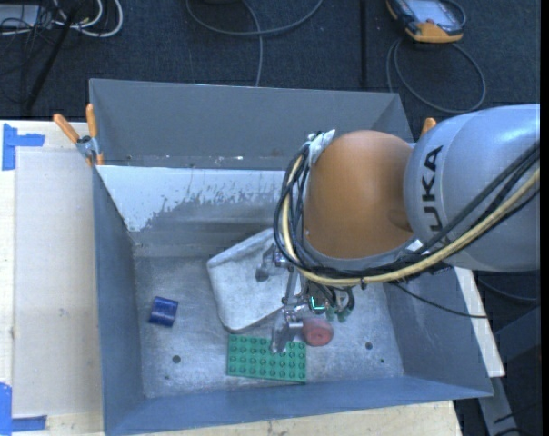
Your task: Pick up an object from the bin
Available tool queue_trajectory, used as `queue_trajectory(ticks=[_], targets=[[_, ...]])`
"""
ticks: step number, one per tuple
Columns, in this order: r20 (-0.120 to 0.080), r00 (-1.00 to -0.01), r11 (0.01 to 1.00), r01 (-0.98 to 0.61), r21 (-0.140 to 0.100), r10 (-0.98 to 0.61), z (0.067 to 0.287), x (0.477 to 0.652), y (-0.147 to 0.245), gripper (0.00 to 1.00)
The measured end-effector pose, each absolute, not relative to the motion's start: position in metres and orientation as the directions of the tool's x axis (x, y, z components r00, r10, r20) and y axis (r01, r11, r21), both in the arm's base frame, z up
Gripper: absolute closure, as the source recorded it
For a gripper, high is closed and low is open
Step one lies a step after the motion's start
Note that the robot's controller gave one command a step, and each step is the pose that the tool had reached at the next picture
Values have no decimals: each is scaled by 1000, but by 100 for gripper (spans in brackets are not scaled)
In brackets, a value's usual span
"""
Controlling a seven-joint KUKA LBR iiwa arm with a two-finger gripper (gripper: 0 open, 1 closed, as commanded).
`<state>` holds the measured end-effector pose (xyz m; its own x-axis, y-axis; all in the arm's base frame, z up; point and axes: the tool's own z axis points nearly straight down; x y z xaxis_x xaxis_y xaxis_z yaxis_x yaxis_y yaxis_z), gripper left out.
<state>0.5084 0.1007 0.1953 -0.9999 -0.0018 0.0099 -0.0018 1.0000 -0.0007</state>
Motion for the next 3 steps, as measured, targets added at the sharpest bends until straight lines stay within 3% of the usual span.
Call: queue_trajectory(ticks=[1,2,3], targets=[[-1,-1000,1000,13,2,13,70,491,69,0],[-2,-1000,1000,15,2,15,73,491,69,100],[-7,-1000,1000,-4,0,-4,245,486,49,100]])
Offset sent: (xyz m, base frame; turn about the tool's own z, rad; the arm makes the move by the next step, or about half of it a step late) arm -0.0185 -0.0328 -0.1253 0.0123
